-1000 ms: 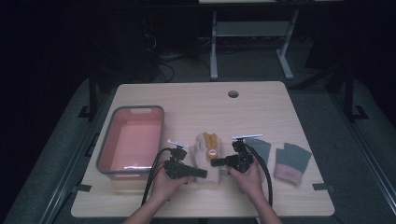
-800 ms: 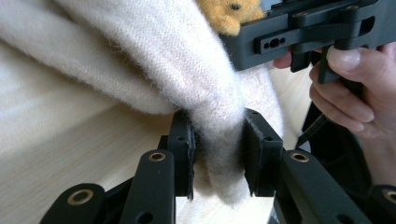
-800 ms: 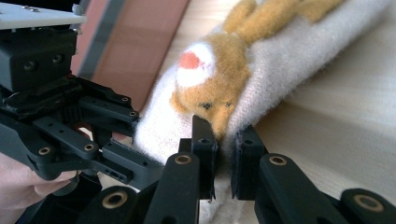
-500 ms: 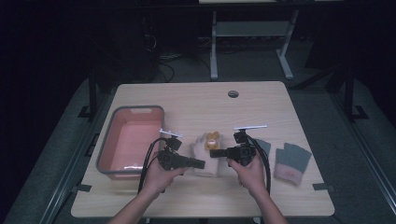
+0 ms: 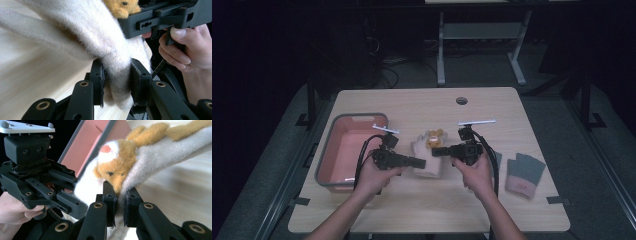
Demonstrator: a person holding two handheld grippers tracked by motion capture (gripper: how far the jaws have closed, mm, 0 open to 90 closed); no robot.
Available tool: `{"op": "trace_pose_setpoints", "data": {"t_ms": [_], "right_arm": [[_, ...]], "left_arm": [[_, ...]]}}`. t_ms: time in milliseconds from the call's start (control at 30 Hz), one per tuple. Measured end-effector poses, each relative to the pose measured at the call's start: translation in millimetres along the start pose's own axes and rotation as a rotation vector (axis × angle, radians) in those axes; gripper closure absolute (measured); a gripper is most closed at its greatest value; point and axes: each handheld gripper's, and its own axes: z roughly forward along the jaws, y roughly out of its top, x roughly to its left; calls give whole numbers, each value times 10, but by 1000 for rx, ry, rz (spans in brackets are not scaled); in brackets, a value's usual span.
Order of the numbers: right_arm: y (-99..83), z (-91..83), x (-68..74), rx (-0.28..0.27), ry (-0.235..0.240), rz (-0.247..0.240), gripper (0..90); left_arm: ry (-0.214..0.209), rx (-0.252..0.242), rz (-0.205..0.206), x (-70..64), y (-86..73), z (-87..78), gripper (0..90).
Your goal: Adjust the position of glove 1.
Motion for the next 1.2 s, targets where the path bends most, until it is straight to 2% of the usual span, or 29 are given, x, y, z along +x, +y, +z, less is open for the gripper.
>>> {"op": "trace_pose_setpoints", "data": {"t_ms": [467, 633, 933, 1200], "right_arm": [[293, 59, 180, -5, 19, -23, 824], [401, 90, 256, -2, 24, -36, 824], [567, 169, 365, 0, 40, -56, 824], [706, 228, 498, -1, 48, -79, 824]], "left_arm": [[1, -16, 16, 34, 214, -279, 677], [-3, -29, 9, 50, 269, -381, 677], [27, -39, 19, 45, 373, -582, 676], [30, -65, 17, 63, 423, -758, 676]]}}
